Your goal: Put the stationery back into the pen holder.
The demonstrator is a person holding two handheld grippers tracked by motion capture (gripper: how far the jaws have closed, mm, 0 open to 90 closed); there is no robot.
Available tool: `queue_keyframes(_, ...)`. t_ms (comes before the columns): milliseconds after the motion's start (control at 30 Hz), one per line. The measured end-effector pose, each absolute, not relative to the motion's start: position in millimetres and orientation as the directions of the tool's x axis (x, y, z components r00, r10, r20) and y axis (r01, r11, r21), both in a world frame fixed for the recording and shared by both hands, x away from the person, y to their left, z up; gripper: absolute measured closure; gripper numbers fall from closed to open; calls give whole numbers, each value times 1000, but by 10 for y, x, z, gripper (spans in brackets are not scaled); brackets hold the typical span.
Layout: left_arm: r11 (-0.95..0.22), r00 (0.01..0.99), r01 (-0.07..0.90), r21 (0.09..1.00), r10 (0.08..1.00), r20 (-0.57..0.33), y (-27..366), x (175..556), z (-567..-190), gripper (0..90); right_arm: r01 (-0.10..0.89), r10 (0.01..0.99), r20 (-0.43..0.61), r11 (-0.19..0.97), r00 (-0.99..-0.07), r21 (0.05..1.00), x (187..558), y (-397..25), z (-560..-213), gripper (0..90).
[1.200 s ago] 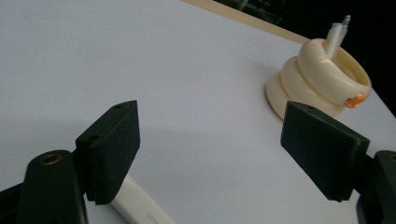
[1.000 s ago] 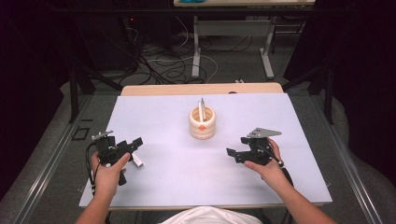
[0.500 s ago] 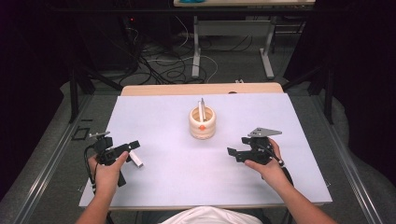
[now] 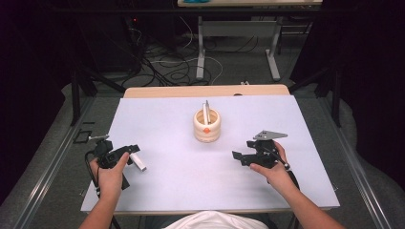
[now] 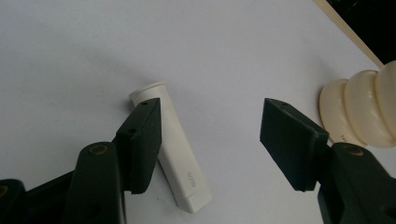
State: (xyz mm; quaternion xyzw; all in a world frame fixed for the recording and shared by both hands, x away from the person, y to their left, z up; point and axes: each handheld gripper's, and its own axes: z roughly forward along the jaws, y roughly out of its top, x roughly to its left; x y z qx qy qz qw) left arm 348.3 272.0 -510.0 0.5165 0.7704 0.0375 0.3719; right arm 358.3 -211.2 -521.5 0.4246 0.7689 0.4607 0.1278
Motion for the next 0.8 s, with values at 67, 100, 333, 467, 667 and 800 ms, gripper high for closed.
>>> queue_keyframes(67, 480, -207, 763, 434, 817, -538, 2732, 3497, -5128, 405, 536, 770, 195, 216, -607, 816, 3585, -2111, -5217, 202)
queue_keyframes(100, 488, -218, 763, 425, 812, -542, 2737, 3501, -5136, 407, 536, 770, 196, 215, -608, 816, 3584, -2110, -5217, 202)
queue_keyframes(333, 529, -272, 759, 379, 787, -553, 2762, 3525, -5217, 429, 536, 770, 194, 217, -607, 816, 3582, -2102, -5217, 202)
queue_keyframes(467, 551, -299, 754, 356, 772, -561, 2748, 3546, -5251, 436, 535, 770, 194, 217, -608, 816, 3581, -2105, -5216, 202)
queue_keyframes(667, 544, -306, 769, 335, 774, -554, 2726, 3569, -5302, 438, 538, 770, 198, 215, -607, 815, 3581, -2109, -5215, 202)
queue_keyframes(800, 549, -320, 763, 340, 779, -539, 2698, 3593, -5351, 439, 540, 768, 200, 217, -609, 814, 3579, -2105, -5218, 202)
